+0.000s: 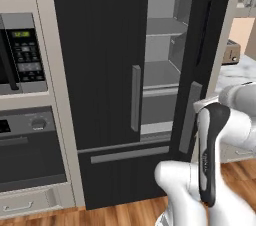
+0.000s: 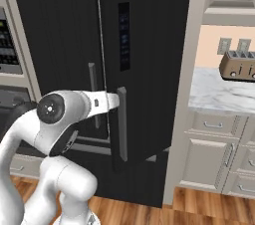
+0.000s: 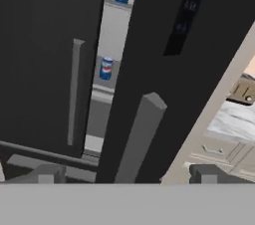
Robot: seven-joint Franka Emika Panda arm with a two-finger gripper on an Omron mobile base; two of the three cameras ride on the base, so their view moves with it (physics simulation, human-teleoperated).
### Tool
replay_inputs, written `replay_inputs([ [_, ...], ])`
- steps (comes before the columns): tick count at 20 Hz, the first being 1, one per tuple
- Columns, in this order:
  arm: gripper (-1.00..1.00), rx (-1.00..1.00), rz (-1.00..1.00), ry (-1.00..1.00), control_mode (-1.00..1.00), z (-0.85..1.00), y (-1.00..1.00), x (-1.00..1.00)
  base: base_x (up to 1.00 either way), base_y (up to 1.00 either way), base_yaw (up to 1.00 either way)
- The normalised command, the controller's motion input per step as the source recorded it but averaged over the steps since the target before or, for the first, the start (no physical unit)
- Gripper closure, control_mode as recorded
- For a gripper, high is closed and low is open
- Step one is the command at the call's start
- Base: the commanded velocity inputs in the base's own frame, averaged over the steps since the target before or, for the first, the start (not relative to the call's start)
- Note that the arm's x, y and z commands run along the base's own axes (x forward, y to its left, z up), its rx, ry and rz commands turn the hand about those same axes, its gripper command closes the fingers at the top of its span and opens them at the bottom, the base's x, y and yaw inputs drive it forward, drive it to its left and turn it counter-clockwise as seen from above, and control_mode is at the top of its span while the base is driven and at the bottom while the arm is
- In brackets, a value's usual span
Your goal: Open the fridge, grab two sodas, and place both sodas inside the bowl with ice on the dining counter.
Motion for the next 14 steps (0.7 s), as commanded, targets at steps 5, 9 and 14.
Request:
replay_inputs([
  [5, -1.0, -0.33, 0.01, -0.09, -1.0, 0.18, 0.98, 0.23, 0.0, 0.0, 0.0],
  [9, -1.0, -0.29, 0.0, -0.04, -1.0, 0.02, 0.86, 0.51, 0.0, 0.0, 0.0],
  [14, -1.0, -0.18, 0.0, -0.01, -1.0, 0.29, 0.37, 0.68, 0.0, 0.0, 0.0],
])
